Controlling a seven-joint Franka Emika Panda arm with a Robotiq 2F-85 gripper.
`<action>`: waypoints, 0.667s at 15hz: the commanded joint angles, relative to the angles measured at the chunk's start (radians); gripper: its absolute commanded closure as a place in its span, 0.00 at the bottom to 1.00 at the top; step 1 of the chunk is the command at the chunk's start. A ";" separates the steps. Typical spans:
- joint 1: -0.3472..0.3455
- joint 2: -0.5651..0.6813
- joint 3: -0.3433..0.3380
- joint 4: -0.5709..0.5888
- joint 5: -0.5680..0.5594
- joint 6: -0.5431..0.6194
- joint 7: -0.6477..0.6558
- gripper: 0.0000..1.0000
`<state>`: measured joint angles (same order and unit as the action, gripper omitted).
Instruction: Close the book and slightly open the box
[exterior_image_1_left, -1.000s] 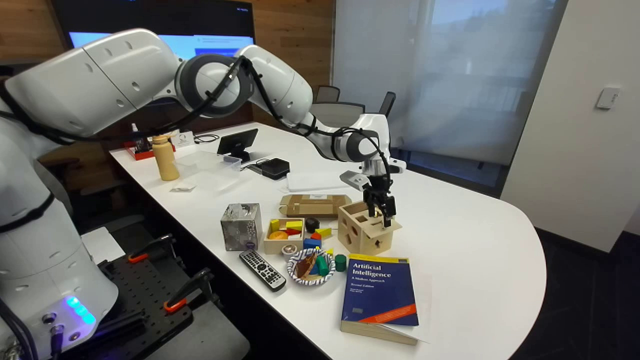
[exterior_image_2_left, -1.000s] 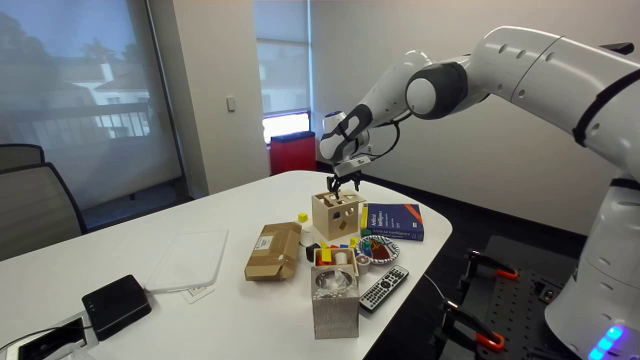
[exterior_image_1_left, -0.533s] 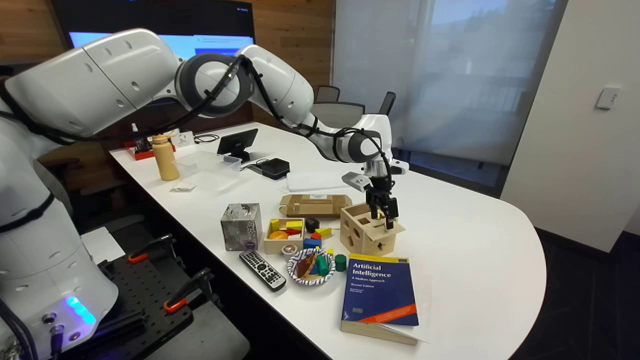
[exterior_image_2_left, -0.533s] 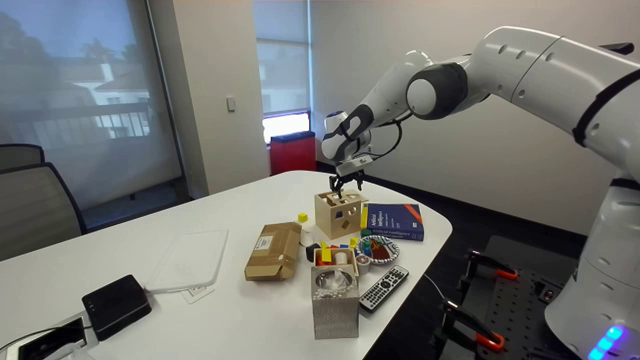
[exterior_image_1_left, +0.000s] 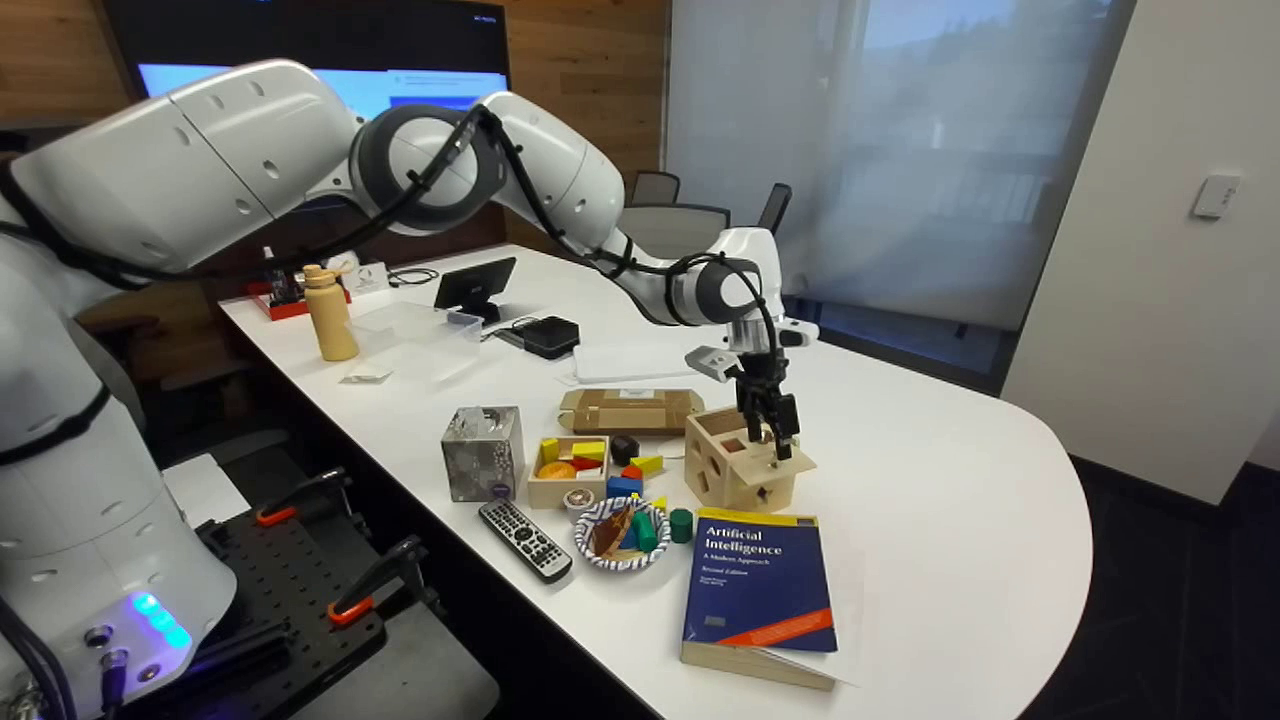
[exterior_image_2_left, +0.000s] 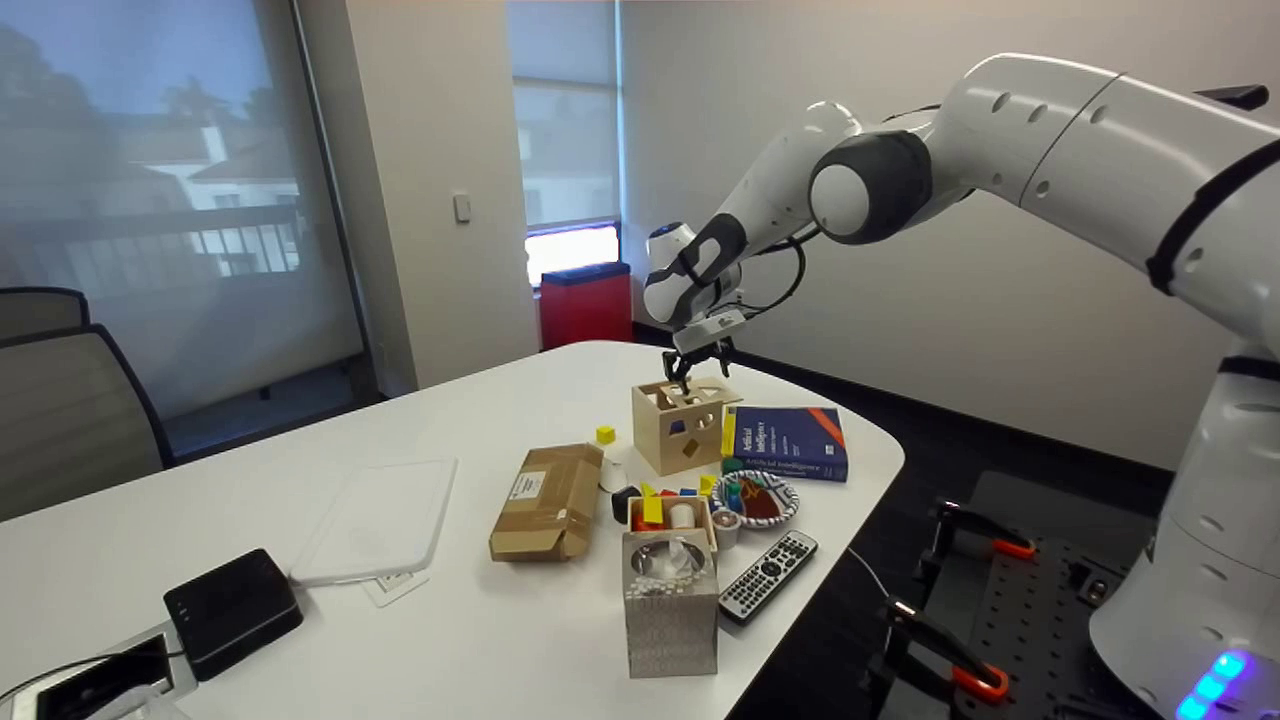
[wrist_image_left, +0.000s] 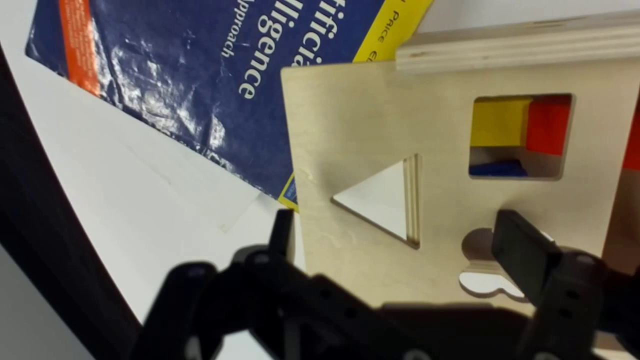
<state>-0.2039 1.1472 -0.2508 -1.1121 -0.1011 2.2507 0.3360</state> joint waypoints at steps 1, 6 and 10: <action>0.027 0.003 -0.034 0.000 -0.024 -0.034 0.039 0.00; 0.022 -0.039 -0.024 -0.031 -0.011 -0.016 0.004 0.00; 0.007 -0.107 -0.001 -0.068 -0.002 0.009 -0.061 0.00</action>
<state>-0.1886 1.1264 -0.2693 -1.1128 -0.1077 2.2492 0.3321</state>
